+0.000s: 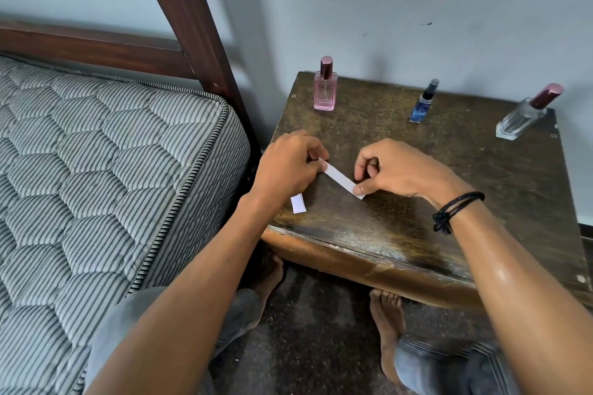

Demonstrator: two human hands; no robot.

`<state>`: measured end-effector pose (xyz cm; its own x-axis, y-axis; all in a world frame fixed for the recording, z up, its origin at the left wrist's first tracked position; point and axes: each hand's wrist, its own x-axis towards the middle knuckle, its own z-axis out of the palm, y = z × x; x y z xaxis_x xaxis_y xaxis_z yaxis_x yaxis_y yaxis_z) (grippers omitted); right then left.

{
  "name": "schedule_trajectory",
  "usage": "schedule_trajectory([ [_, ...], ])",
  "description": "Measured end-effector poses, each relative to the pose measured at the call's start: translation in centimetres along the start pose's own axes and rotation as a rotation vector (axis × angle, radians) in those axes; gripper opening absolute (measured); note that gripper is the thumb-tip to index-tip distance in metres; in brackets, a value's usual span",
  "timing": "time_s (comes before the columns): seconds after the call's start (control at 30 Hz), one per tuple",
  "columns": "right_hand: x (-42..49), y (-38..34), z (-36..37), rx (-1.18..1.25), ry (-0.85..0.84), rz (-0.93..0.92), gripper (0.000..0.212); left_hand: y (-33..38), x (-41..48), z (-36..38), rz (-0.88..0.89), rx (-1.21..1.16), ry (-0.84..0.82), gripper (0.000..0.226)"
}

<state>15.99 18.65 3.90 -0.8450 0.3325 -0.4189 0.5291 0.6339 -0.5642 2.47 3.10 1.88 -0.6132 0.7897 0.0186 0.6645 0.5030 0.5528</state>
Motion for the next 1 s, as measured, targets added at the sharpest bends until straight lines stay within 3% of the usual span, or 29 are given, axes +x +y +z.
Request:
schedule_trajectory([
  [0.23, -0.5, 0.2, -0.6, 0.002, -0.043, -0.051, 0.026, -0.1, 0.0, 0.2, -0.031, -0.019, 0.026, 0.011],
  [0.43, -0.7, 0.6, -1.0, 0.1, 0.053, -0.023, 0.012, 0.0, 0.3, -0.4, -0.074, -0.095, 0.052, 0.012],
  [0.63, -0.9, -0.6, -0.1, 0.01, 0.059, 0.003, 0.025, -0.4, 0.3, -0.2, -0.01, 0.061, -0.015, 0.031],
  [0.77, -1.0, -1.3, 0.6, -0.056, 0.062, 0.011, 0.021, -0.3, 0.2, -0.1, -0.009, 0.097, 0.002, 0.023],
  [0.9, -0.9, -1.1, 0.1, 0.028, 0.08, 0.033, 0.017, -0.2, 0.1, -0.1, -0.011, 0.048, 0.021, 0.015],
  [1.0, -0.9, -1.0, -0.1, 0.228, 0.095, 0.046, 0.013, 0.0, 0.3, -0.6, -0.06, -0.155, 0.058, 0.013],
])
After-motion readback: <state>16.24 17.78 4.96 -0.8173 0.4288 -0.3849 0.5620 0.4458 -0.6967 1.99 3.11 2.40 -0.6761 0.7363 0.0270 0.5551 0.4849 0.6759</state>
